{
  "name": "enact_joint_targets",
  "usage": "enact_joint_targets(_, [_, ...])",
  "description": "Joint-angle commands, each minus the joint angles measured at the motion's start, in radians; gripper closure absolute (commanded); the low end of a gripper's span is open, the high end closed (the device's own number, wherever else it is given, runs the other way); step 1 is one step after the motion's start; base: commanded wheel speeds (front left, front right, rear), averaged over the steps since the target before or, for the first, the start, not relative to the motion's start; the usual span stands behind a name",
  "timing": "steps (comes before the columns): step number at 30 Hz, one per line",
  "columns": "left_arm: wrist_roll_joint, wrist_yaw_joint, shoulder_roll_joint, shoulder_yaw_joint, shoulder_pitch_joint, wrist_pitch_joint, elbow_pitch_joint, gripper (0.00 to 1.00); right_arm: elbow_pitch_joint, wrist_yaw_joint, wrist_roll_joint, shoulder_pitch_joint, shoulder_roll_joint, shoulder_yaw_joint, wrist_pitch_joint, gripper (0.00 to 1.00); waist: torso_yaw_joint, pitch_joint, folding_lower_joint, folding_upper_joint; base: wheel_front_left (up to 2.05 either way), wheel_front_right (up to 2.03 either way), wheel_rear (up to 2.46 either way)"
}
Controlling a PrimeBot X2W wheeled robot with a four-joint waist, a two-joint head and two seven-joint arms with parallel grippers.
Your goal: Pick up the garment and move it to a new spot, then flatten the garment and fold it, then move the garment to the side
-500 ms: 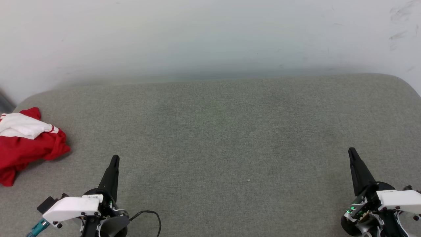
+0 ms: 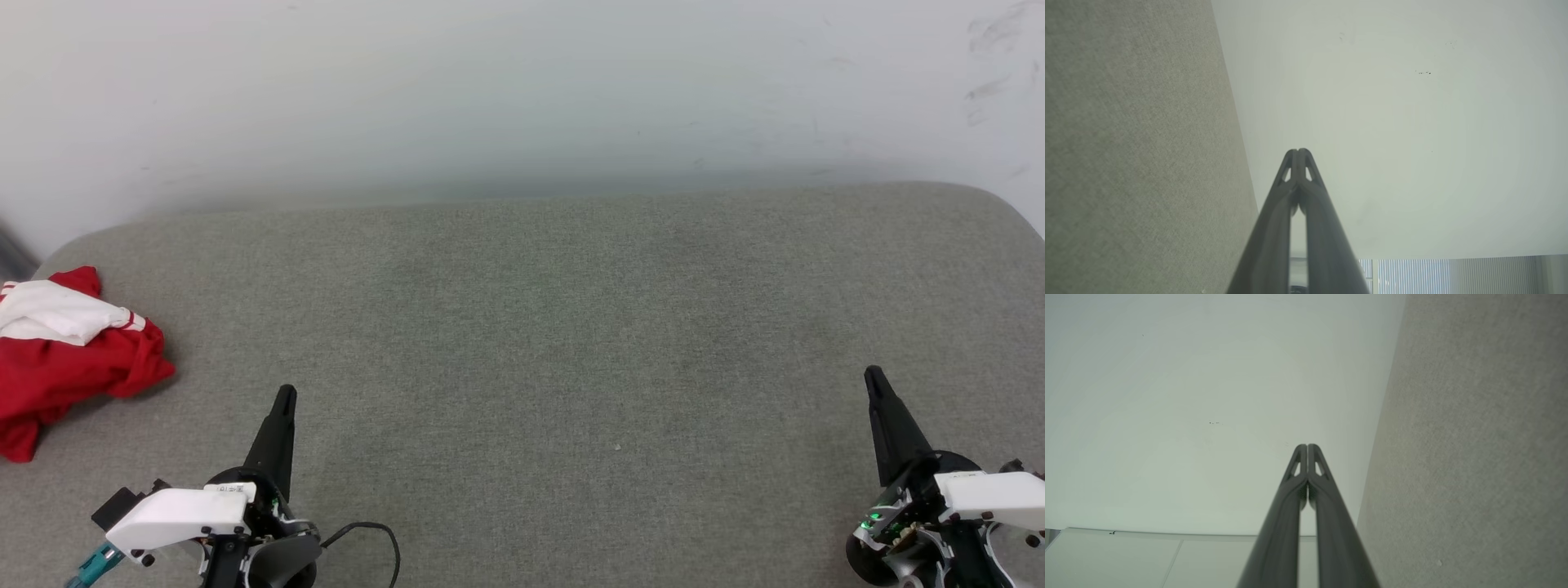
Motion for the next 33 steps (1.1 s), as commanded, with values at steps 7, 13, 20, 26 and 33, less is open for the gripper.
enact_joint_targets(7, [0.000,-0.005,0.000,0.002,-0.006,0.002,0.000,1.00,0.001,0.000,-0.005,-0.012,0.003,0.000,0.001,1.00,0.000,0.000,0.0000,0.0000,0.00,0.00,0.00])
enact_joint_targets(13, [0.000,-0.005,0.000,0.002,-0.006,0.002,0.000,1.00,0.001,0.000,-0.005,-0.012,0.003,0.000,0.001,1.00,0.000,0.000,0.0000,0.0000,0.00,0.00,0.00])
enact_joint_targets(20, [0.000,-0.005,0.000,0.002,-0.006,0.002,0.000,1.00,0.001,0.000,-0.005,-0.012,0.003,0.000,0.001,1.00,0.000,0.000,0.0000,0.0000,0.00,0.00,0.00])
enact_joint_targets(26, [0.000,-0.005,0.000,0.002,-0.006,0.002,0.000,1.00,0.001,0.000,-0.005,-0.012,0.003,0.000,0.001,1.00,0.000,0.000,0.0000,0.0000,0.00,0.00,0.00])
enact_joint_targets(33, [0.000,-0.005,0.000,0.002,-0.006,0.002,0.000,1.00,0.001,0.000,-0.005,-0.012,0.003,0.000,0.001,1.00,0.000,0.000,0.0000,0.0000,0.00,0.00,0.00])
